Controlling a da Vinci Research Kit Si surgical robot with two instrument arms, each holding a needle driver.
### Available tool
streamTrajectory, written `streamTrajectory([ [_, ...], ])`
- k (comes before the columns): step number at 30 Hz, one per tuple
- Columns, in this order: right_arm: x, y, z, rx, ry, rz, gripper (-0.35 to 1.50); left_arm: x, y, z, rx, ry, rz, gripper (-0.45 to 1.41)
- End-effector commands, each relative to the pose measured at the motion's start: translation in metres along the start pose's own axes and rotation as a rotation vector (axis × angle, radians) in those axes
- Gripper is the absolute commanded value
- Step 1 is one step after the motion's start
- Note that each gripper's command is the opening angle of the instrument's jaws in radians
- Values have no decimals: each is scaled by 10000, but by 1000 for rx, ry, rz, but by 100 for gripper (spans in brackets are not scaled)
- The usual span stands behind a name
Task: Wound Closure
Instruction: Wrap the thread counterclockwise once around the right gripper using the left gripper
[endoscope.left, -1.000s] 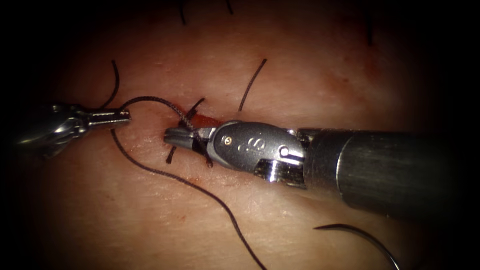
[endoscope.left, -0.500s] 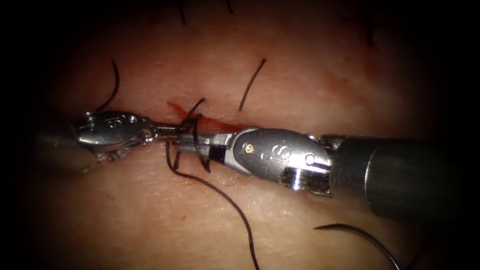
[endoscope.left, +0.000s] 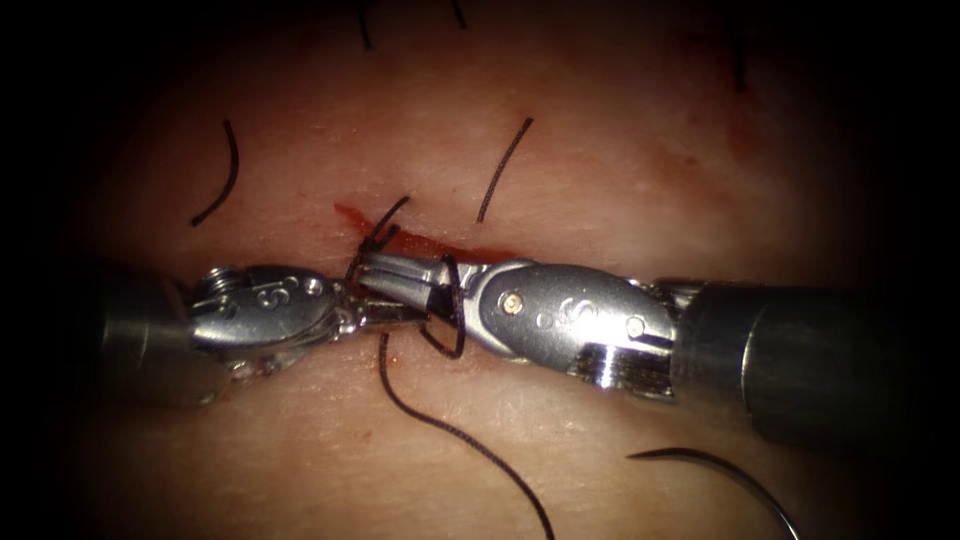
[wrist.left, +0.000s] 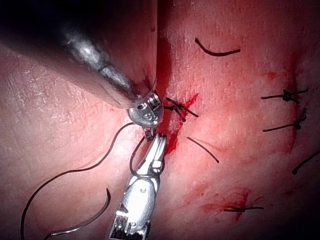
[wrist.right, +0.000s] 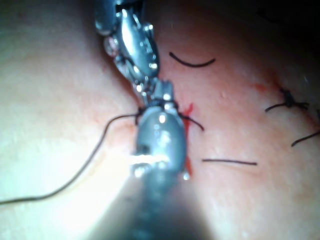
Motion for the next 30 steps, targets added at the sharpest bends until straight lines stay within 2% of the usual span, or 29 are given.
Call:
streamTrajectory([
  [1,-11,-2,9,-27,3,8,-35,0,10,0,9,6,4,-45],
  [8,-6,8,11,-140,45,32,-35,3,30,-1,19,8,6,-45],
  [12,-7,14,15,-176,18,37,-35,4,41,2,23,8,12,-45],
  [16,-13,16,17,-190,-28,35,4,8,50,-5,16,-8,15,-45],
  [21,-17,13,23,-177,-62,35,36,16,58,-14,31,-19,14,-45],
  [22,-17,12,27,-175,-70,34,49,19,57,-16,79,-24,-27,19],
  [23,-17,12,27,-175,-70,34,49,19,57,-16,79,-24,-27,19],
  [25,-17,12,29,-177,-71,34,57,19,56,-16,120,-22,-101,54],
  [26,-17,12,30,-173,-72,34,57,17,57,-15,124,-20,-126,54],
  [28,-17,13,30,-174,-72,34,57,10,61,-14,116,-18,-124,19],
  [30,-18,13,30,-175,-73,34,59,5,65,-12,101,-19,-121,-5],
])
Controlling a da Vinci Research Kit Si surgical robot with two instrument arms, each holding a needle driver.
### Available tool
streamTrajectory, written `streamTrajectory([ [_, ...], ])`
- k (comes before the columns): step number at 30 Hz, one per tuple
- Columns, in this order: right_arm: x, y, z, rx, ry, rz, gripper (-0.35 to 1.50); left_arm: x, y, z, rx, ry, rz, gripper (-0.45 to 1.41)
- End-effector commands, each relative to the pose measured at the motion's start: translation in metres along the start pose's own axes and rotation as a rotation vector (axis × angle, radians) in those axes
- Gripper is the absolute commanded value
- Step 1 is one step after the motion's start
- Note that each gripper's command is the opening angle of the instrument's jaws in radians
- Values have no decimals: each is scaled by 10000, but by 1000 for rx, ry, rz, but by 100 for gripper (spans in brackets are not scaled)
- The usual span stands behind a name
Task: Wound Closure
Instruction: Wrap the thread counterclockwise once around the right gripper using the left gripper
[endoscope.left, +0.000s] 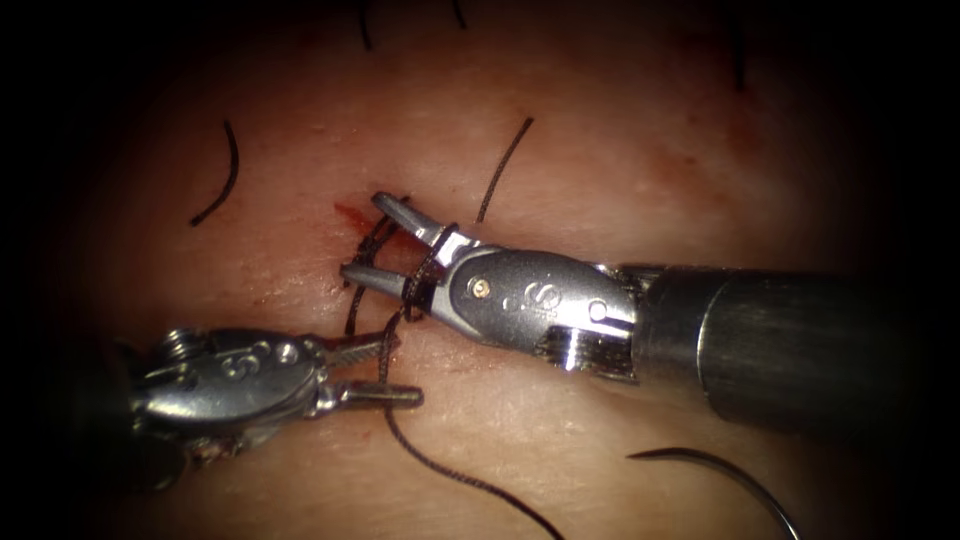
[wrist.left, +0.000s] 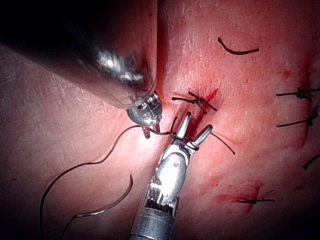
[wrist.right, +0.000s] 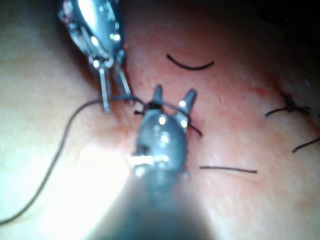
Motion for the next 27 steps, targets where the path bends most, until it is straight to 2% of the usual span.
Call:
streamTrajectory([
  [1,-4,-2,8,2,-1,0,59,-8,5,10,-3,2,-3,-6],
  [3,-5,-1,8,2,-4,-1,59,-12,8,12,-5,1,-6,-8],
  [5,-5,0,9,7,-9,-1,59,-14,10,12,-13,-4,-4,-27],
  [8,-7,2,8,6,-9,-2,59,-14,13,9,-14,-5,-11,-23],
  [9,-8,3,8,7,-12,-2,61,-14,15,7,-14,-5,-29,2],
  [10,-8,3,8,7,-12,-2,61,-14,15,7,-14,-5,-29,2],
  [13,-7,2,9,7,-12,-2,61,-16,16,1,-13,14,-83,42],
  [14,-6,1,9,6,-16,-2,59,-20,17,-3,-4,41,-125,88],
  [15,-6,1,9,6,-16,-2,59,-20,17,-3,-4,41,-125,88],
  [17,-5,1,9,10,-17,-2,57,-24,18,-6,24,63,-132,118],
  [20,-5,0,9,15,-14,3,57,-32,19,-10,55,68,-145,123],
  [23,-4,-1,9,22,-13,-3,54,-38,20,-13,46,87,-177,126],
  [27,-4,-3,10,26,-14,-10,52,-40,17,-18,6,164,-250,130],
])
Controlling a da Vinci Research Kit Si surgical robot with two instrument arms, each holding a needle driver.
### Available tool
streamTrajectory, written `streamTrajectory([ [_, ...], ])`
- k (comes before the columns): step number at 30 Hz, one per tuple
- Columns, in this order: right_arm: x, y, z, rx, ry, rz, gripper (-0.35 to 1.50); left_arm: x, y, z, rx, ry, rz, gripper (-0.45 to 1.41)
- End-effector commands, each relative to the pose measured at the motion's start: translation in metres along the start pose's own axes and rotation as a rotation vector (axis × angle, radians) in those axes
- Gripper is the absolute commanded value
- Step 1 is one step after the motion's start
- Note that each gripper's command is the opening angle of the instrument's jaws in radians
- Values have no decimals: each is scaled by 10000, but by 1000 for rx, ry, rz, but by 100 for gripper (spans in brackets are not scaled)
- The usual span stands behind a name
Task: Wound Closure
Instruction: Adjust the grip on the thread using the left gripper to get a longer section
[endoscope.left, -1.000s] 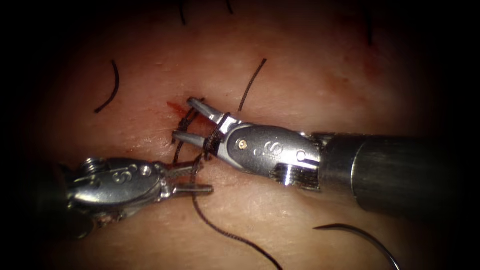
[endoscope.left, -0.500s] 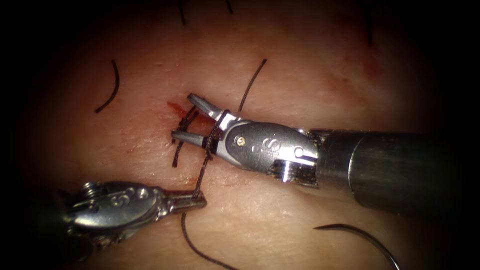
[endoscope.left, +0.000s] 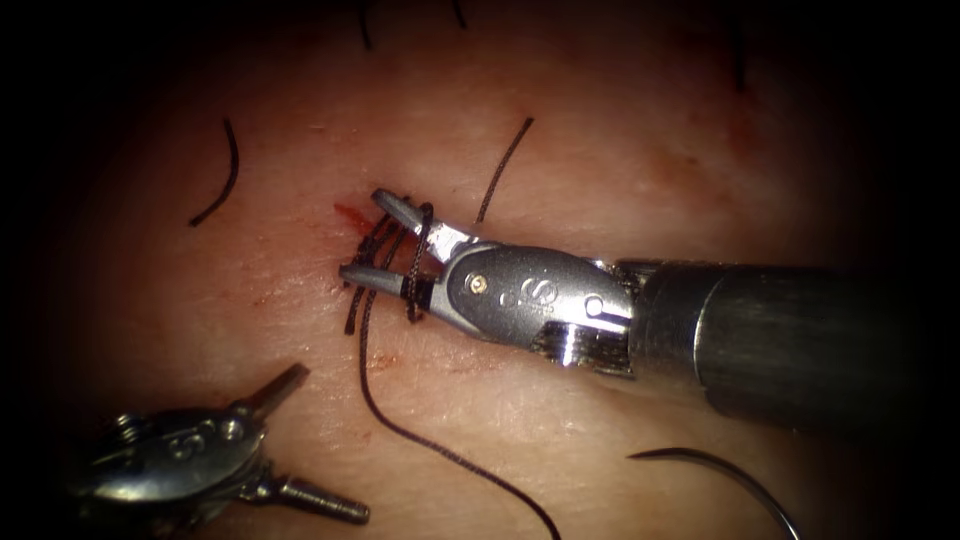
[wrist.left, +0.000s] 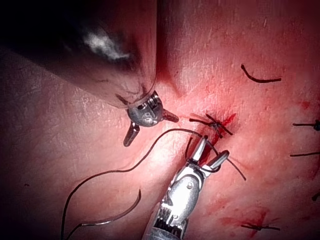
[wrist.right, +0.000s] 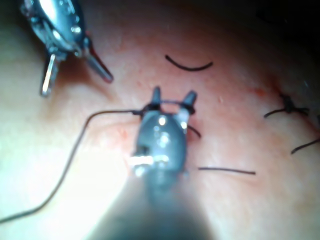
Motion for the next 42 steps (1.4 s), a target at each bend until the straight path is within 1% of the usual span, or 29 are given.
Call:
streamTrajectory([
  [1,-2,-5,8,6,1,-2,52,-9,2,6,-14,23,-30,130],
  [4,-1,-8,9,12,1,-3,52,-9,0,5,-42,71,-33,128],
  [5,0,-9,10,14,3,-3,52,-9,1,7,-15,71,49,125],
  [6,0,-9,10,14,3,-3,52,-9,1,7,-15,71,49,125],
  [7,0,-10,11,19,6,-3,51,-11,4,12,2,40,187,125],
  [8,0,-10,11,18,6,-3,51,-11,6,14,2,28,265,123],
  [9,0,-10,12,18,6,-3,51,-12,8,19,-3,16,378,123],
  [11,0,-10,12,19,6,-3,51,-11,12,26,-7,-16,509,121],
  [12,0,-10,11,19,6,-3,51,-9,16,38,-2,-69,597,121],
  [14,0,-9,11,19,6,-3,51,-9,22,51,2,-123,673,121],
  [15,0,-9,11,19,6,-3,51,-9,24,57,2,-148,703,120],
  [16,0,-9,11,19,6,-3,51,-9,24,57,2,-148,703,120],
  [17,0,-9,11,18,6,-3,51,-10,26,64,1,-178,733,120],
  [18,0,-9,11,19,6,-3,51,-14,31,75,-3,-238,781,113],
  [19,0,-9,10,19,6,-3,51,-17,34,82,-10,-281,824,111],
  [20,-1,-8,10,19,6,-3,51,-20,37,88,-16,-322,843,109],
  [21,-1,-7,9,20,6,-3,49,-24,41,94,-27,-370,875,103],
  [22,-1,-7,9,20,6,-3,49,-24,41,94,-27,-370,875,103],
  [25,-1,-7,8,21,6,-3,47,-30,42,97,-41,-426,888,94],
  [28,0,-8,8,23,4,-3,47,-33,40,95,-32,-482,901,89],
  [29,1,-8,8,23,4,-3,47,-33,39,93,-31,-508,903,78],
  [30,1,-8,8,23,4,-3,47,-33,38,92,-29,-509,904,66],
  [31,1,-8,8,23,4,-3,47,-33,38,92,-29,-509,904,66],
  [32,1,-8,8,23,4,-3,47,-32,38,91,-31,-509,903,42],
  [33,1,-8,8,23,4,-3,47,-31,37,89,-32,-509,903,5],
  [35,1,-8,8,23,4,-3,47,-29,37,86,-17,-514,906,-45],
  [42,1,-9,7,23,4,-3,44,-16,31,70,59,-541,913,-45],
])
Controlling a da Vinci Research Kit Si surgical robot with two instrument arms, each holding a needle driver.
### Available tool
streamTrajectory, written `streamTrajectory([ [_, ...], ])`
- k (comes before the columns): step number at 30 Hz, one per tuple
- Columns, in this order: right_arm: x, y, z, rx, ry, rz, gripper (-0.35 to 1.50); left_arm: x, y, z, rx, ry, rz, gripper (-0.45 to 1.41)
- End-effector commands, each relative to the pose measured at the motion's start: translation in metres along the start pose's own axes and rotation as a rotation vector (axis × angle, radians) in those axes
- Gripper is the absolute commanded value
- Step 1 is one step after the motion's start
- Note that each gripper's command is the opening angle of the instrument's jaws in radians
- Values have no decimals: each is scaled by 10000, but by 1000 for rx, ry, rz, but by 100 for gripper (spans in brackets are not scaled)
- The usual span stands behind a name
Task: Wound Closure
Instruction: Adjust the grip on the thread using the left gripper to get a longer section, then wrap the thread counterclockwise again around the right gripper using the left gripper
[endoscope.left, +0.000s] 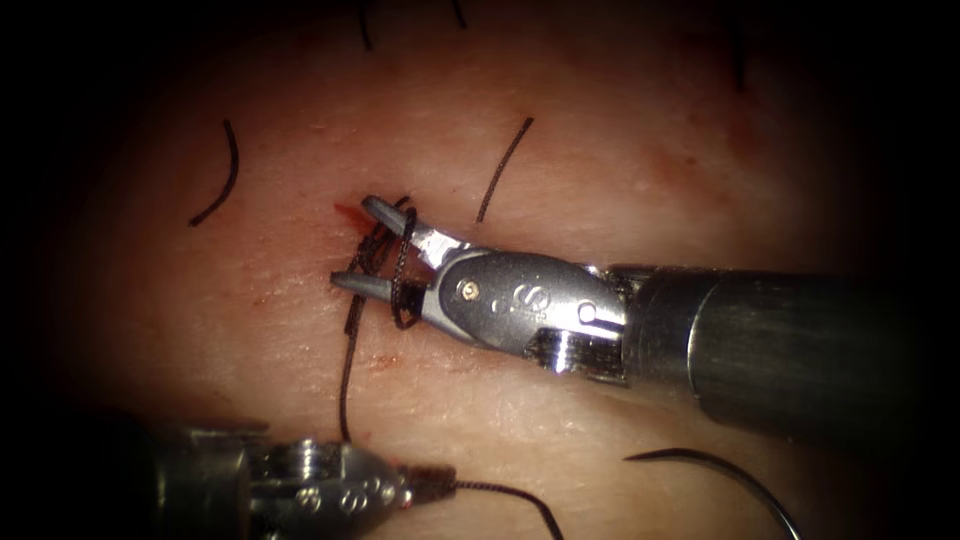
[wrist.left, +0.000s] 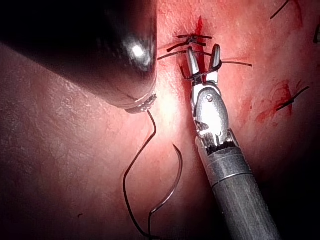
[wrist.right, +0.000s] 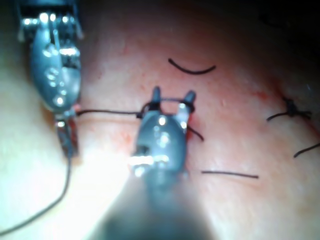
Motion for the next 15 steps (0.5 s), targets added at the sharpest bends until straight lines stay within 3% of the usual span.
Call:
streamTrajectory([
  [1,-3,-3,7,2,2,0,42,-1,5,4,12,-8,-7,-45],
  [8,-8,4,4,-10,-6,1,37,-5,12,-24,41,45,-13,-45],
  [15,-13,13,6,-54,-28,5,37,21,47,-57,35,150,12,-45],
])
